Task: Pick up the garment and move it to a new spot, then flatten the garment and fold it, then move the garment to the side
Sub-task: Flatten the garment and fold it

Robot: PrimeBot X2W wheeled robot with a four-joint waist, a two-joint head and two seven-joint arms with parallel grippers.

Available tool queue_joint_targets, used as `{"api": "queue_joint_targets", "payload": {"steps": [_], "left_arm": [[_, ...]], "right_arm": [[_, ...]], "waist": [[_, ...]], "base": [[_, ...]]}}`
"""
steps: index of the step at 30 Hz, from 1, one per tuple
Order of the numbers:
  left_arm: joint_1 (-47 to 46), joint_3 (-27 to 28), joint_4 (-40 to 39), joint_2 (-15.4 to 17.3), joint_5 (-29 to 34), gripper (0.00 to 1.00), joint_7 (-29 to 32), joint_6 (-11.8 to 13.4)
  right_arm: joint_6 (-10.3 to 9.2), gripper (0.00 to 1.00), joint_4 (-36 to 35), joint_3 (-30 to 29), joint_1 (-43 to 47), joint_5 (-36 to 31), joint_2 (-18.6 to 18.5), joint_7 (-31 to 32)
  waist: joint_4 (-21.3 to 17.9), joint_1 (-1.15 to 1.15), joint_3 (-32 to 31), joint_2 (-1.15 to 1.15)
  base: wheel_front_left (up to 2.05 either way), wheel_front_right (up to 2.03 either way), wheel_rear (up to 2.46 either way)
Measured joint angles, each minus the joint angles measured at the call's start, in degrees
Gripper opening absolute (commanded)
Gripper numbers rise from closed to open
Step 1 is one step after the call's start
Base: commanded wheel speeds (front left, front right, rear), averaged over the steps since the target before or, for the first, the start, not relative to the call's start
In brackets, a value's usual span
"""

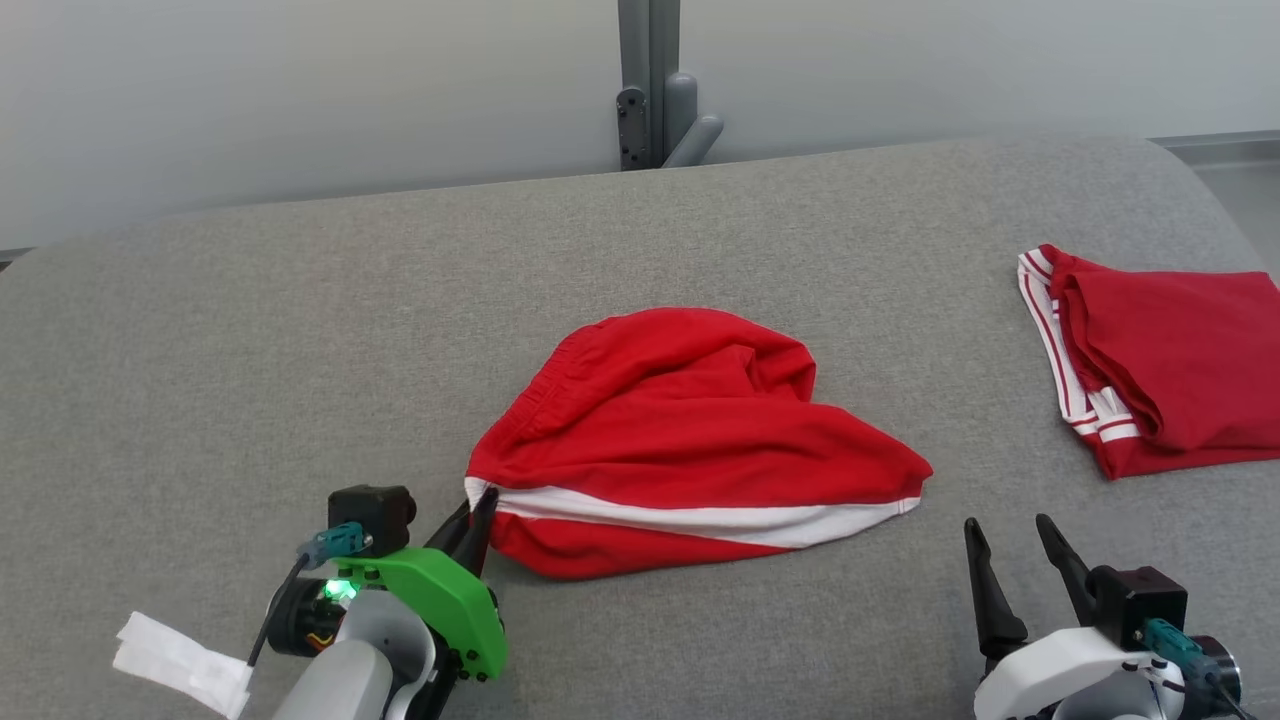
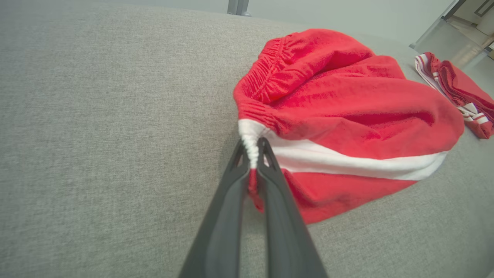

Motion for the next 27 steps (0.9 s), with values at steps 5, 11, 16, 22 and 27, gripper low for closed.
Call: {"api": "queue_joint_targets", "payload": {"steps": [5, 11, 16, 22, 27], "left_arm": [[1.3, 1.2, 0.1, 0.5, -0.6, 0.0, -1.2, 1.4], [1.2, 1.5, 0.9, -0.1, -1.3, 0.0, -2.3, 1.9], [0.5, 1.5, 2.0, -0.5, -1.3, 0.0, -3.8, 2.1], [-0.3, 1.2, 3.0, -1.0, -1.3, 0.0, -4.5, 2.1], [-0.7, 1.1, 3.9, -1.0, -1.5, 0.0, -5.1, 2.1]], "right_arm": [[0.0, 1.0, 5.2, 1.7, -3.5, 0.4, -1.3, 0.3], [0.0, 1.0, 11.8, 6.4, -7.1, 0.6, -3.0, 1.0], [0.0, 1.0, 17.7, 10.8, -11.1, 1.1, -4.1, 0.6], [0.0, 1.0, 23.4, 14.9, -15.0, 1.3, -4.5, -0.1], [0.0, 0.83, 25.4, 17.1, -17.1, 2.1, -4.5, -0.7]], "waist": [[1.5, 0.0, 0.4, 0.0], [2.8, 0.0, 1.3, 0.0], [3.6, 0.0, 2.4, 0.0], [4.5, 0.0, 3.6, 0.0], [4.9, 0.0, 4.2, 0.0]], "base": [[0.0, 0.0, 0.0], [0.0, 0.0, 0.0], [0.0, 0.0, 0.0], [0.0, 0.0, 0.0], [0.0, 0.0, 0.0]]}}
